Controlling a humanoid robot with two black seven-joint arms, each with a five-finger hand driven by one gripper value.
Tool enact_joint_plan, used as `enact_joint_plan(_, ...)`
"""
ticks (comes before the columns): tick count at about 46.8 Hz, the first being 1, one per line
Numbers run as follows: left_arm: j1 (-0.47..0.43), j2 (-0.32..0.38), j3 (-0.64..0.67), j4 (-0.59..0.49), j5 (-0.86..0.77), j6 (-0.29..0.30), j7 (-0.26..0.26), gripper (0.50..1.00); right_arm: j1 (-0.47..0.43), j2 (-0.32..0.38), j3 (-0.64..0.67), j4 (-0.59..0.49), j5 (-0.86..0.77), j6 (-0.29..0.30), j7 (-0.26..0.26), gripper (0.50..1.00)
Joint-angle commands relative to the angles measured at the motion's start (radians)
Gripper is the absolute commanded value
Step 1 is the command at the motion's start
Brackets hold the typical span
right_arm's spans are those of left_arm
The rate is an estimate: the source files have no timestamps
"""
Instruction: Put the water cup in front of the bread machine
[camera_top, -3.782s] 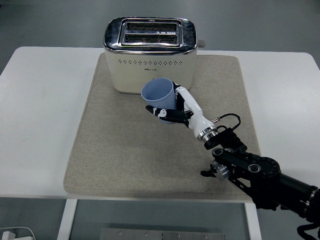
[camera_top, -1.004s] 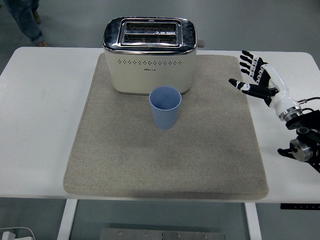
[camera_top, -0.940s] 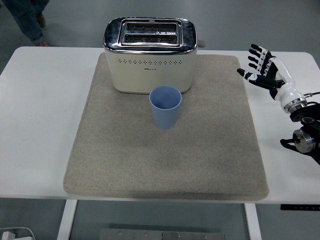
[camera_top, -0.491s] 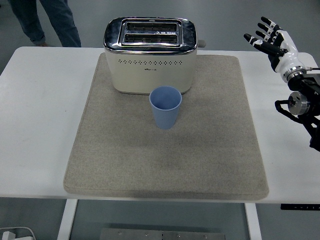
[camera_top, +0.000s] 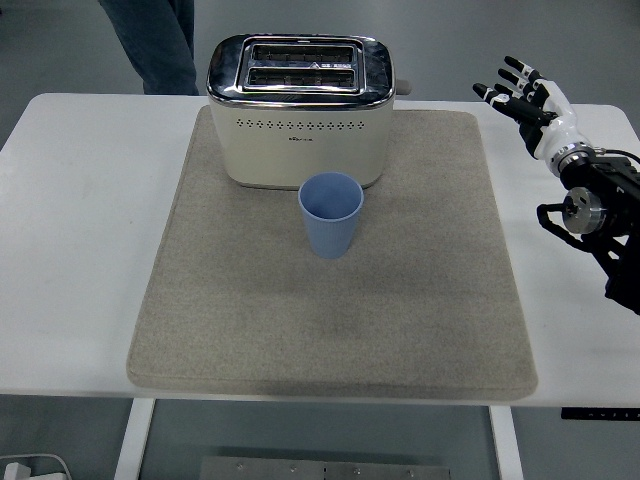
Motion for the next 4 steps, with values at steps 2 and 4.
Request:
enact_joint_plan(2,0.0,0.0,0.0,0.0,0.0,0.0,0.0,1.0,-0.001,0.001,0.0,-0.001,0.0,0.001,0.0,0.911)
enact_joint_plan(4,0.0,0.0,0.0,0.0,0.0,0.0,0.0,1.0,-0.001,0.0,-0.002,0.0,-0.001,0.001,0.0,0.911)
